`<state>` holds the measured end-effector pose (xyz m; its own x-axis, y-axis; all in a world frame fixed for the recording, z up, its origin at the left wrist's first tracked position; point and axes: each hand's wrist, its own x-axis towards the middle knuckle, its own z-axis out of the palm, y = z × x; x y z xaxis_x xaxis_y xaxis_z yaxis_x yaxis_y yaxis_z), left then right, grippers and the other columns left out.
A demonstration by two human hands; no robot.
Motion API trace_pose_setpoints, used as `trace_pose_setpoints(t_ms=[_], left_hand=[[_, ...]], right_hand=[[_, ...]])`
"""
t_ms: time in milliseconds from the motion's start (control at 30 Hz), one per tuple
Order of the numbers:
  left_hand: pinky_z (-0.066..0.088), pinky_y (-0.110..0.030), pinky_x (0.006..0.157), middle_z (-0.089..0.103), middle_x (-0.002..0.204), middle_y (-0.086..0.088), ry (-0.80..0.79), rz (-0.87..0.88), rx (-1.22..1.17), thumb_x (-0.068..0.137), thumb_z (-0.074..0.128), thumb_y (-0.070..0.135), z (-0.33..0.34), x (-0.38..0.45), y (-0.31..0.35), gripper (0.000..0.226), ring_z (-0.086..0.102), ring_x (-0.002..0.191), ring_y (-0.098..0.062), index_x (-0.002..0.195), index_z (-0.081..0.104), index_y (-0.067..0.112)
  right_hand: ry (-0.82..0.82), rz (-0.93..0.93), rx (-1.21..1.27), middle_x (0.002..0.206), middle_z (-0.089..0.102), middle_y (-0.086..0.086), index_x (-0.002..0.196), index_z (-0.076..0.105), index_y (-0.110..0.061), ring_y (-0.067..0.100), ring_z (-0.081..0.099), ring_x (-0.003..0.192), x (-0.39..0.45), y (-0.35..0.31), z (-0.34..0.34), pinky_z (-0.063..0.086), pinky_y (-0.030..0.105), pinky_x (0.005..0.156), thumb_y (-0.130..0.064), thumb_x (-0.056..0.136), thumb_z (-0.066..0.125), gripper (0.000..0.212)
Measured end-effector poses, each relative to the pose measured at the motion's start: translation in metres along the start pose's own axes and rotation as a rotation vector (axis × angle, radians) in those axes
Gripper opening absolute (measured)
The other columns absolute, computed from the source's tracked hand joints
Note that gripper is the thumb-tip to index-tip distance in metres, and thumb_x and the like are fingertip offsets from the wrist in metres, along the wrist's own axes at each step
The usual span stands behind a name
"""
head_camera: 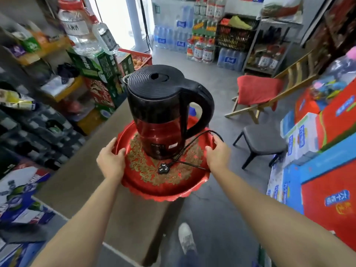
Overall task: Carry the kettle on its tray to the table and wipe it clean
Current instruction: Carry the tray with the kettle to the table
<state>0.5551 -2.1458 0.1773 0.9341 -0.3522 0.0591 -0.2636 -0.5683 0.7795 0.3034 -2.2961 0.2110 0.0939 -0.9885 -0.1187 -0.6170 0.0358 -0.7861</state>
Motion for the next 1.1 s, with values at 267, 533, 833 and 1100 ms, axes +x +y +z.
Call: trace_pose_setpoints(t_ms=[267,533,833,1100], left_hand=[[0.049,-0.042,0.106,0.073,0.119,-0.008,0.073,-0.126,0.044,0.083,0.078,0.024,0.055,0.102,0.011,0.052,0.067,0.11,-0.024,0.134,0.064,0.027],[0.047,-0.041,0.108,0.072,0.123,-0.01,0.176,-0.211,0.083,0.085,0.076,0.024,0.091,0.157,-0.011,0.051,0.066,0.115,-0.026,0.134,0.064,0.024],[0.045,-0.043,0.105,0.07,0.122,-0.017,0.24,-0.253,0.202,0.087,0.075,0.026,0.086,0.206,-0.076,0.052,0.064,0.116,-0.034,0.137,0.063,0.021],[0.047,-0.044,0.099,0.069,0.117,-0.02,0.197,-0.236,0.261,0.088,0.075,0.023,0.109,0.232,-0.105,0.056,0.064,0.109,-0.037,0.141,0.058,0.016]], right_hand=[[-0.094,0.006,-0.02,0.123,0.066,0.014,0.14,0.053,-0.021,0.035,0.06,0.117,0.126,-0.042,0.072,0.044,0.043,0.105,-0.013,0.087,0.062,0.055],[-0.224,-0.064,-0.067,0.13,0.059,0.013,0.148,0.045,-0.018,0.03,0.056,0.121,0.199,-0.061,0.143,0.04,0.036,0.103,-0.014,0.094,0.059,0.056],[-0.294,-0.109,-0.074,0.132,0.058,0.012,0.148,0.044,-0.02,0.027,0.054,0.122,0.202,-0.074,0.239,0.041,0.036,0.102,-0.013,0.095,0.059,0.056],[-0.252,-0.06,-0.132,0.133,0.058,0.007,0.148,0.043,-0.023,0.026,0.056,0.119,0.21,-0.066,0.283,0.045,0.036,0.094,-0.016,0.097,0.056,0.054]])
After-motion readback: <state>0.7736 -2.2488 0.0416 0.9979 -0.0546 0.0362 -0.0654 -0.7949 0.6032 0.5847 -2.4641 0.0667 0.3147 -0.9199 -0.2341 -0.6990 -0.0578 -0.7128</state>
